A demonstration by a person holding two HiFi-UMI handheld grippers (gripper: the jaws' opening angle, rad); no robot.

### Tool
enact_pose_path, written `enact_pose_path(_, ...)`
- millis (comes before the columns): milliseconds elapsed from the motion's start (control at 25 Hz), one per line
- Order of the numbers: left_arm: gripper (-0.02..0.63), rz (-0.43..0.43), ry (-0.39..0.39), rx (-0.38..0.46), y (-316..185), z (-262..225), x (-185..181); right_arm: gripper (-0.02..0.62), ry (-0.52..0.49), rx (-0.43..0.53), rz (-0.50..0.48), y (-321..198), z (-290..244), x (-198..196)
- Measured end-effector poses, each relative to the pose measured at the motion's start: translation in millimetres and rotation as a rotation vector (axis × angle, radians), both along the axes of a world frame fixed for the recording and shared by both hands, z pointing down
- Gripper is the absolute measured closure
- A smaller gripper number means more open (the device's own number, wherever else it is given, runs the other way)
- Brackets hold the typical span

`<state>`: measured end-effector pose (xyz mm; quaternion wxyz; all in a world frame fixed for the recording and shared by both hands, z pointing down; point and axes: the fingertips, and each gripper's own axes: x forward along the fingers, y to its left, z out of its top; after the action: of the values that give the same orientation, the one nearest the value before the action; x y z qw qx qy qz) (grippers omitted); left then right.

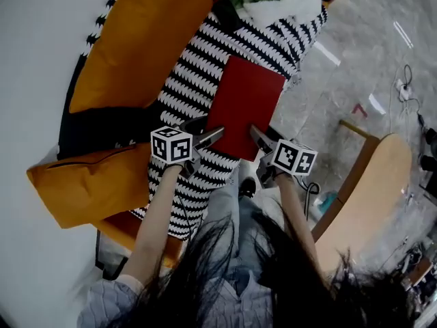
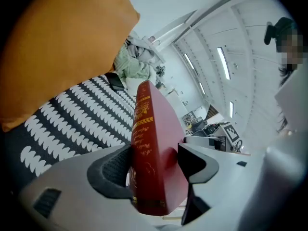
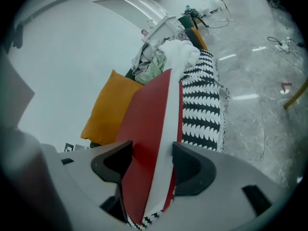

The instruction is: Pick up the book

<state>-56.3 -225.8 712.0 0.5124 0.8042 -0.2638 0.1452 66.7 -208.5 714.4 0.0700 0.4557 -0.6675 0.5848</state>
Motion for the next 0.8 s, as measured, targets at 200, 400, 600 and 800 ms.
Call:
enact_pose_path(200, 0.29, -0.023, 0.017, 0.051, 12, -44, 12, 0.318, 0.026, 0.059, -0.014, 11, -42, 14)
enact_pose_path(400, 0.29, -0.044, 0.013, 0.092, 39, -109, 18, 0.318, 0.022, 0.102, -0.033, 36, -105, 21)
enact_pose_path(600, 0.291, -0.07, 0.018, 0.145, 62, -171, 21, 0.318, 0.017, 0.162, -0.061, 56, -167, 24)
enact_pose_path(800, 0.291, -0.114, 0.03, 0.185, 96, -217, 26, 0.318, 0.021, 0.221, -0.081, 85, -214, 29)
